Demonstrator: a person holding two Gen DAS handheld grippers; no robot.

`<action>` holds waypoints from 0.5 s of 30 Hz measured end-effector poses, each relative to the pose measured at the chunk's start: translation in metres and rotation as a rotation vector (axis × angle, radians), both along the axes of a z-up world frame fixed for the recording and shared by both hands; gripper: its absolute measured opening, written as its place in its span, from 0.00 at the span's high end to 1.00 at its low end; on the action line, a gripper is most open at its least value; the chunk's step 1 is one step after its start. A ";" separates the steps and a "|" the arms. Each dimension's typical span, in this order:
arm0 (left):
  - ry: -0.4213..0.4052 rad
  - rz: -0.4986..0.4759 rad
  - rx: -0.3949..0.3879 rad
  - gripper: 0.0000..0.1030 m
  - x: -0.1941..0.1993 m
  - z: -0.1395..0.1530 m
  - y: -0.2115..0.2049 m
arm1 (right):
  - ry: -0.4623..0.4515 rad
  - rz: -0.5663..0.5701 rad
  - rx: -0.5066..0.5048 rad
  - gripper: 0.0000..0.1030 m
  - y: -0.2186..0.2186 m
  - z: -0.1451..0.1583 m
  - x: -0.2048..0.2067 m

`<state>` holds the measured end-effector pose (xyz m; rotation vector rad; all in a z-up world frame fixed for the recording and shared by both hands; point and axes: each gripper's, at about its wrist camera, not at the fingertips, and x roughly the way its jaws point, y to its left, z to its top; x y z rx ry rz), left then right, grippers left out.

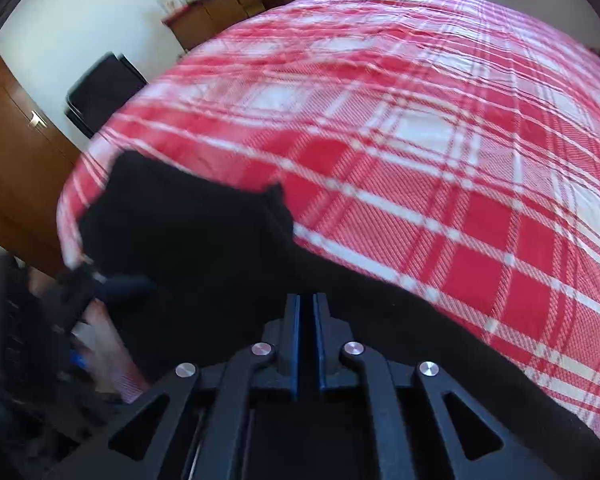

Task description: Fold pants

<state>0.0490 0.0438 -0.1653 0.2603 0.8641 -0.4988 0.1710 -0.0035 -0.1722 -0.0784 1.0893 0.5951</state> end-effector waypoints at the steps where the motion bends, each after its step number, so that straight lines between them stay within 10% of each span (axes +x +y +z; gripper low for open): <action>1: 0.004 0.002 -0.005 0.08 0.000 0.001 0.001 | -0.030 0.008 0.004 0.92 -0.001 0.002 -0.005; 6: -0.057 0.049 0.039 0.08 0.003 0.012 0.012 | -0.109 0.055 -0.033 0.57 0.001 0.019 -0.037; 15: -0.056 0.212 0.077 0.07 0.023 0.006 0.054 | -0.078 0.242 -0.038 0.57 0.024 0.001 -0.087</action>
